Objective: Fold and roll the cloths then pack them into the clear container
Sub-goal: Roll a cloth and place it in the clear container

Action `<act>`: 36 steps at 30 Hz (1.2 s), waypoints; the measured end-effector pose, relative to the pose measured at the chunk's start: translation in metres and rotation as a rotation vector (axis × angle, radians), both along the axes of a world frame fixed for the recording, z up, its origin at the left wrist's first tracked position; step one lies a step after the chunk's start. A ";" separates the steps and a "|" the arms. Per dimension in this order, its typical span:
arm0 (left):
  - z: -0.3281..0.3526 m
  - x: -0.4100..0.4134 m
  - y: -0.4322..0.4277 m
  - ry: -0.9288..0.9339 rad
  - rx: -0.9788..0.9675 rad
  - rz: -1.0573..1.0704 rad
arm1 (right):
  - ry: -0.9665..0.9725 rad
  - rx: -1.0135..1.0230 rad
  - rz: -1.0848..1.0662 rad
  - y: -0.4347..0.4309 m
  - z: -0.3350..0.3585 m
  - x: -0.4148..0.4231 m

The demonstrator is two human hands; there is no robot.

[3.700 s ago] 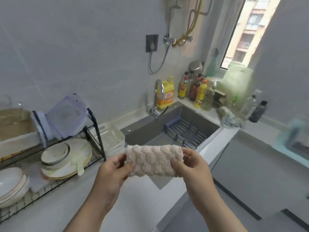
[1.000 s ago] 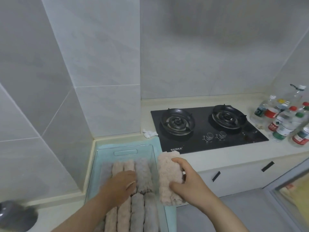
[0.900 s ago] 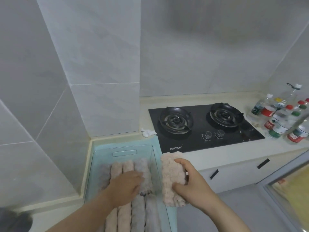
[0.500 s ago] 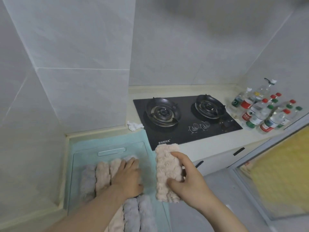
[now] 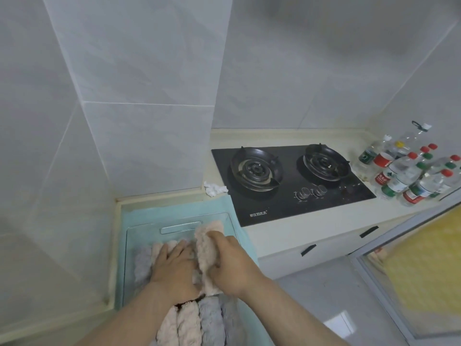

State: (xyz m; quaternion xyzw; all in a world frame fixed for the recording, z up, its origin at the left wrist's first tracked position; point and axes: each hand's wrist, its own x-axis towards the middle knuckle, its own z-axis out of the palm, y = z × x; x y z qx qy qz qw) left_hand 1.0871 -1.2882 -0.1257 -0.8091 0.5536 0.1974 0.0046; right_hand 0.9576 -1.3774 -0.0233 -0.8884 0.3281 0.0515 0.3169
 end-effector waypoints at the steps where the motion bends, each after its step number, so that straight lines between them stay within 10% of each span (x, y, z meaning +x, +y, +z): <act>1: 0.002 0.002 0.002 0.006 0.039 -0.004 | 0.092 -0.082 0.029 0.000 -0.006 0.006; 6: 0.005 0.004 0.005 0.012 0.085 -0.007 | 0.419 -0.346 0.091 0.004 -0.041 0.034; 13: 0.005 0.007 0.009 0.019 0.082 -0.014 | 0.502 -0.204 0.114 -0.004 -0.067 0.041; 36: 0.019 -0.022 0.023 0.058 0.053 0.153 | 0.067 0.542 -0.527 0.009 -0.051 0.002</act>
